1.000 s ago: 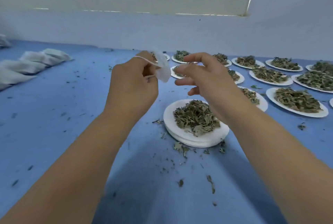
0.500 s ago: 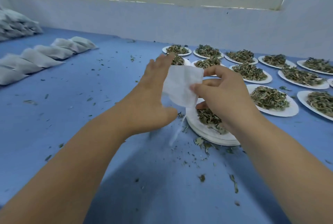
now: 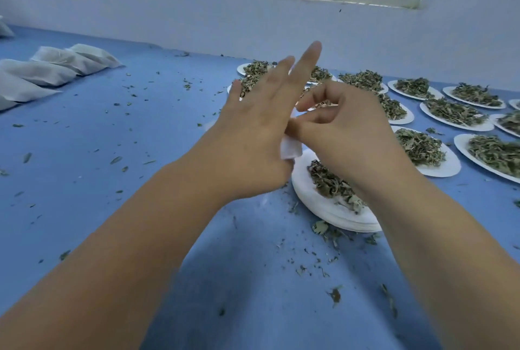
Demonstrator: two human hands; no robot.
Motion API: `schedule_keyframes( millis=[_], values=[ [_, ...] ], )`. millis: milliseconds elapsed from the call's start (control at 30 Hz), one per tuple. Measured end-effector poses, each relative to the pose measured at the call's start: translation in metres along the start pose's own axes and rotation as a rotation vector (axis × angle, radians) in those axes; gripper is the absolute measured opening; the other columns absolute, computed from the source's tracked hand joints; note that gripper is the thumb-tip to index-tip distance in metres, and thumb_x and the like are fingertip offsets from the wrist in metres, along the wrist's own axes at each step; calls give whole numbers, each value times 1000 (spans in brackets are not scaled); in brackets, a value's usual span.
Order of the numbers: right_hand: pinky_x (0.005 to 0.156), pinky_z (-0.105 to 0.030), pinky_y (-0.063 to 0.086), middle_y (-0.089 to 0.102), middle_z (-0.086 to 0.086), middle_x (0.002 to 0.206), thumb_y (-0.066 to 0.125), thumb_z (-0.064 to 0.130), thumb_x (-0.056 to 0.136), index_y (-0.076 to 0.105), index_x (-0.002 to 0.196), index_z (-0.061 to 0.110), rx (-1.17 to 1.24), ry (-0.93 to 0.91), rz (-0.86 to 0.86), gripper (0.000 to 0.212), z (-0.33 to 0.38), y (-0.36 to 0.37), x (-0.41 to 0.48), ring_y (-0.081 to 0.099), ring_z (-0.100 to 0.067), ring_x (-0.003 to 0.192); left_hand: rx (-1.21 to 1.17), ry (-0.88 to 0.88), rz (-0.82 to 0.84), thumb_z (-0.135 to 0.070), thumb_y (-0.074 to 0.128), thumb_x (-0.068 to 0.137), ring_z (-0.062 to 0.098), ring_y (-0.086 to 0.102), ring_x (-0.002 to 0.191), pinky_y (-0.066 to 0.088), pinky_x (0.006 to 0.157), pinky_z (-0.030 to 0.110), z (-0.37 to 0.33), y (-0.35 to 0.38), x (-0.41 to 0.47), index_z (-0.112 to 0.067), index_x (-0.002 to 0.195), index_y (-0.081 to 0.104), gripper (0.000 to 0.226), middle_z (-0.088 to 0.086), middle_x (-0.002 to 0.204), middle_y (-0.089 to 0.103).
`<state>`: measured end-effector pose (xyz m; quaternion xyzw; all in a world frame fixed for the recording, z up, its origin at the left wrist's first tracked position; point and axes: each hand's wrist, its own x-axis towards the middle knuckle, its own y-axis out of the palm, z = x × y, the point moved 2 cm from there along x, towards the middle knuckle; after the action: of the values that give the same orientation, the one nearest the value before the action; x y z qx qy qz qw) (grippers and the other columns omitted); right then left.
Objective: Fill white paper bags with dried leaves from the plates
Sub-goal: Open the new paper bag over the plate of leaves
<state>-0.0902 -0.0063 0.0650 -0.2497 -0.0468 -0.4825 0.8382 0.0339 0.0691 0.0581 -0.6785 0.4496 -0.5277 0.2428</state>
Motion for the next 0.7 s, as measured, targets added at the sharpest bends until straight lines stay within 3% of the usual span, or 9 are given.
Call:
schedule_keyframes(
  millis=[33, 100, 167, 200, 300, 367, 467, 567, 700],
  values=[
    [40, -15, 36, 75, 2, 68, 82, 20, 82, 63, 89, 18, -8, -6, -23, 21, -2, -1, -1, 49, -6, 40, 8, -6, -3, -16, 69, 79, 7, 28, 146, 1, 124, 50, 7, 0, 0, -42, 154, -17, 117, -8, 159, 32],
    [38, -15, 30, 74, 2, 66, 82, 25, 84, 61, 86, 19, 37, -28, -48, 22, -5, -4, -3, 37, -11, 36, -81, -59, -17, -15, 65, 78, 4, 54, 114, 16, 122, 39, 18, 5, -3, -41, 156, -9, 110, -11, 126, 60],
    [38, -17, 30, 74, 1, 64, 80, 26, 87, 62, 87, 19, 41, -46, -48, 20, -7, 0, -7, 33, -15, 38, -188, -112, -34, -17, 62, 76, 7, 56, 85, 43, 93, 27, 23, 10, -6, -39, 157, 5, 102, -10, 95, 62],
    [38, -17, 29, 72, 2, 61, 78, 26, 89, 62, 88, 19, 16, -52, -46, 18, -9, 3, -8, 32, -14, 38, -185, -108, -47, -19, 62, 74, 9, 54, 81, 45, 75, 23, 24, 13, -7, -39, 157, 10, 99, -9, 91, 59],
    [42, -13, 33, 69, 5, 60, 70, 24, 96, 64, 92, 19, -45, -97, -71, 9, -13, 15, -11, 42, -7, 39, -103, -49, -98, -25, 60, 71, 10, 48, 77, 39, 60, 16, 30, 17, -5, -37, 147, 32, 81, -17, 87, 52],
    [51, -10, 38, 71, 16, 75, 63, 28, 100, 64, 93, 24, -164, -166, -172, 8, -12, 16, -13, 58, -6, 55, -124, -83, -106, -29, 56, 72, 11, 51, 75, 46, 59, 24, 33, 17, -6, -34, 126, 46, 55, -15, 83, 53],
    [60, -9, 38, 62, 30, 89, 61, 24, 97, 66, 95, 30, -306, -256, -217, 8, -7, 16, -19, 56, -2, 67, -170, -174, -136, -34, 55, 71, 5, 53, 76, 49, 59, 33, 41, 20, -10, -38, 112, 44, 42, -13, 84, 55],
    [65, -7, 33, 62, 22, 97, 61, 22, 90, 74, 99, 27, -404, -338, -165, 16, -4, 17, -24, 57, -5, 79, -191, -198, -179, -33, 63, 76, 4, 54, 75, 47, 56, 30, 47, 20, -8, -38, 106, 44, 35, -12, 85, 56],
    [66, -7, 32, 64, 14, 102, 65, 43, 89, 74, 91, 32, -424, -293, -133, 15, -6, 21, -25, 57, -8, 92, -180, -187, -165, -34, 60, 74, 4, 54, 70, 42, 50, 26, 44, 23, -9, -38, 98, 43, 30, -13, 83, 55]
  ],
)
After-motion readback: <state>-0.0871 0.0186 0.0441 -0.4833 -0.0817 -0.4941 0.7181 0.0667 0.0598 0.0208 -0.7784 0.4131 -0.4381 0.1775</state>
